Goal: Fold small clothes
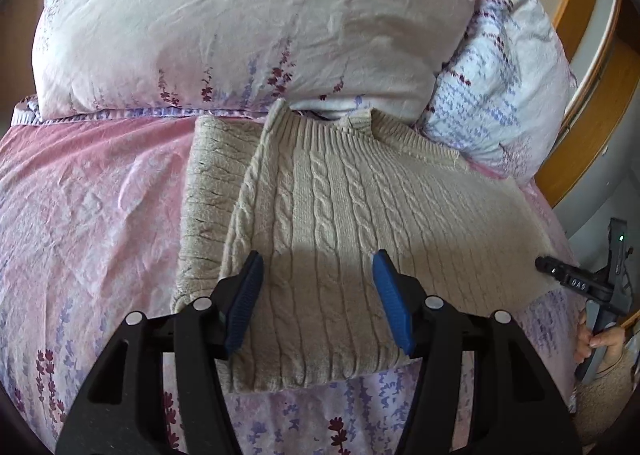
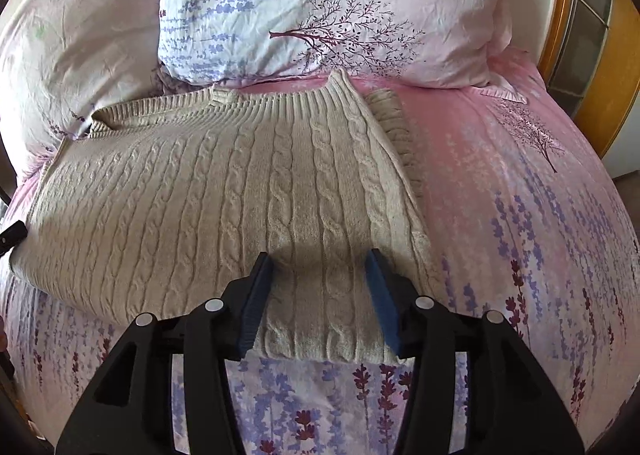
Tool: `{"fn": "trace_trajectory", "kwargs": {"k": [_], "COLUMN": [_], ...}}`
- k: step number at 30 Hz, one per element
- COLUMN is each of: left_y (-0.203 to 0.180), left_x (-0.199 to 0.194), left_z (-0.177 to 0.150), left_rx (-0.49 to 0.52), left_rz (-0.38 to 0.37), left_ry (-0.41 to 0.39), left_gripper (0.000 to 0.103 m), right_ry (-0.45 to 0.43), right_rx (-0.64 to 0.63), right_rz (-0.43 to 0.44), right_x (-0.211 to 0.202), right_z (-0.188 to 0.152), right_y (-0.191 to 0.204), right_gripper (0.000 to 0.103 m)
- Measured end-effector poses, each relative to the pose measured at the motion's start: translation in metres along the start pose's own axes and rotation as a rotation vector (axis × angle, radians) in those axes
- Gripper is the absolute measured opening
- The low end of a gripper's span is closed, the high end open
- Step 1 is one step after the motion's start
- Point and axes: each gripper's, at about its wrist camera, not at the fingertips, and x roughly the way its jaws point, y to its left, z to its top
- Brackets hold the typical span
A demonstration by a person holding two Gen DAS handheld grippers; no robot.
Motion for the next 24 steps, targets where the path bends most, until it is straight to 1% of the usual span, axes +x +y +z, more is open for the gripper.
{"fn": "trace_trajectory", "kwargs": {"k": [2, 4, 7, 9, 12, 15, 17, 19, 20, 21, 24], "left_y": [0.016, 0.034, 0.059, 0.074, 0.086, 0.085, 0.082, 0.079, 0.077, 0.075, 0.072], "left_x": [-0.01, -0.013, -0.011, -0.007, 0.003, 0.011, 0.015, 0.02, 0.021, 0.022, 0.024], "left_z": [0.008, 0.016, 0.024, 0.027, 0.028, 0.029, 0.03, 0.029, 0.029, 0.03, 0.031], "left_rx": [-0.069, -0.135, -0.237, -0.301, -0.361, -0.366, -0.355, -0.348, -0.344, -0.335, -0.325], "left_rz": [-0.006, 0.01, -0.014, -0.043, -0.086, -0.106, -0.112, -0.118, -0.121, -0.118, -0.121], "left_ry": [-0.033, -0.039, -0.026, -0.006, 0.032, 0.049, 0.059, 0.071, 0.071, 0.068, 0.071], "left_gripper": [0.062, 0.062, 0.063, 0.064, 0.064, 0.065, 0.065, 0.065, 0.065, 0.068, 0.068], "right_ry": [-0.029, -0.052, -0.067, -0.077, -0.077, -0.065, -0.041, -0.047, -0.042, -0.035, -0.022], "right_rx": [-0.005, -0.03, -0.059, -0.086, -0.111, -0.125, -0.123, -0.13, -0.128, -0.123, -0.105], "right_rz": [0.024, 0.024, 0.043, 0.038, 0.028, 0.001, -0.014, -0.024, -0.02, -0.013, 0.011], "right_x": [-0.006, -0.009, -0.005, -0.001, 0.009, 0.022, 0.03, 0.031, 0.031, 0.033, 0.034], "right_z": [0.007, 0.015, 0.027, 0.031, 0.037, 0.038, 0.036, 0.034, 0.034, 0.035, 0.036], "right_y": [0.005, 0.015, 0.032, 0.045, 0.059, 0.066, 0.067, 0.068, 0.067, 0.065, 0.062], "right_gripper": [0.055, 0.058, 0.058, 0.058, 0.058, 0.058, 0.062, 0.065, 0.065, 0.066, 0.067]}}
